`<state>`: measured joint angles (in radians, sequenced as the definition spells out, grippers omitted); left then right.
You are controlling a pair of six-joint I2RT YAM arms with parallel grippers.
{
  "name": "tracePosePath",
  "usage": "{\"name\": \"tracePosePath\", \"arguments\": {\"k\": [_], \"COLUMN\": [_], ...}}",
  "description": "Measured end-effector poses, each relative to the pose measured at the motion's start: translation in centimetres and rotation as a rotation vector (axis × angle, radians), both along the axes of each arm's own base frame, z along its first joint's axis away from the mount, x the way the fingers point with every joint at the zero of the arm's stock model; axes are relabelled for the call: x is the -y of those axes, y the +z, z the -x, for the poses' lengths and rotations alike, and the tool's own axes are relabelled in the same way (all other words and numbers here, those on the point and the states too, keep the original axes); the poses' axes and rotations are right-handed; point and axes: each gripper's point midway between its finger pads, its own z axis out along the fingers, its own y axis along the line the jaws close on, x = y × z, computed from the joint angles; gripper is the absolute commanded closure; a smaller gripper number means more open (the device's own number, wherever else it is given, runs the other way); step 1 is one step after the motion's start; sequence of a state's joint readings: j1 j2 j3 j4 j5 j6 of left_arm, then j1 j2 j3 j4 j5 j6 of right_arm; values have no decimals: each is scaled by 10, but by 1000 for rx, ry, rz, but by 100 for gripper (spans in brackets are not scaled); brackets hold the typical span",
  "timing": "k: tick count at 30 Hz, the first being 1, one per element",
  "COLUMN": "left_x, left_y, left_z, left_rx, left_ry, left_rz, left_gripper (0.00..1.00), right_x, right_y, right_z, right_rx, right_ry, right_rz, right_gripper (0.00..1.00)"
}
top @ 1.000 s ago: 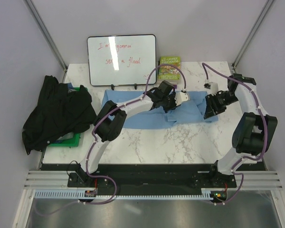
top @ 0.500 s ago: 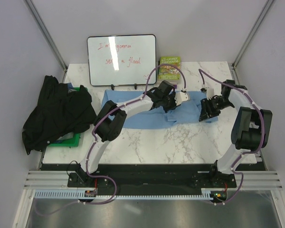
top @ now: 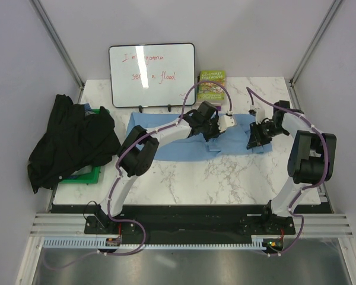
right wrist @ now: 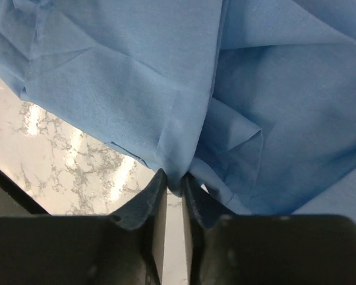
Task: Fold and stack the long sleeve shirts
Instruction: Fold the shirt
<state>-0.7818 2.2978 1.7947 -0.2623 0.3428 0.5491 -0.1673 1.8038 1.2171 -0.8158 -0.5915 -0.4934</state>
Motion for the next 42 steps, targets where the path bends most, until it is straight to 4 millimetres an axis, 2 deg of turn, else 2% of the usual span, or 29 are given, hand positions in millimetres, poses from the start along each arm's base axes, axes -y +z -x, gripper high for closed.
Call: {"name": "tracePosePath", "arguments": {"k": [2,3,5,6,8,9,11,13,15,17,20,22,24,26,28,32,34,37,42], "left_x": [0,0,1,1,2,2,1,-2,-4,-9,-17,-23,-34,-46,-58,-84,-97,-110,-120], "left_y": [0,1,3,4,5,5,6,14,30,54,104,128,141,140,127,89,78,81,107], "left_z": [0,-1,-1,-1,-1,0,5,9,14,21,32,39,48,58,67,89,104,122,134], "left_rx": [-1,1,-1,-4,-13,-23,-47,-67,-74,-77,-46,-20,-7,-16,-43,-129,-170,-187,-129], "left_ry": [1,1,4,7,12,16,19,28,32,36,37,37,40,44,51,68,66,44,9], "left_rz": [0,2,4,8,13,16,17,25,43,71,127,156,168,158,131,55,27,23,62], "left_gripper": [98,94,84,75,64,54,48,36,34,34,34,34,35,36,36,36,36,36,37], "right_x": [-1,-2,-5,-7,-10,-12,-15,-17,-19,-20,-22,-22,-22,-19,-19,-24,-27,-32,-49], "right_y": [0,1,3,6,14,20,32,42,51,56,60,65,74,85,92,97,100,104,107], "right_z": [3,5,12,16,21,23,29,38,48,56,66,68,63,47,36,36,37,38,47], "right_rx": [-9,-17,-43,-59,-79,-82,-84,-92,-107,-127,-171,-192,-194,-161,-126,-128,-131,-130,-119], "right_ry": [7,11,20,27,41,49,64,75,81,80,73,61,46,37,36,30,30,34,98], "right_rz": [-7,-13,-26,-36,-59,-71,-88,-96,-98,-103,-117,-131,-151,-170,-185,-230,-253,-286,-286], "right_gripper": [96,99,100,100,100,100,100,100,100,100,100,100,100,100,100,100,100,100,100]}}
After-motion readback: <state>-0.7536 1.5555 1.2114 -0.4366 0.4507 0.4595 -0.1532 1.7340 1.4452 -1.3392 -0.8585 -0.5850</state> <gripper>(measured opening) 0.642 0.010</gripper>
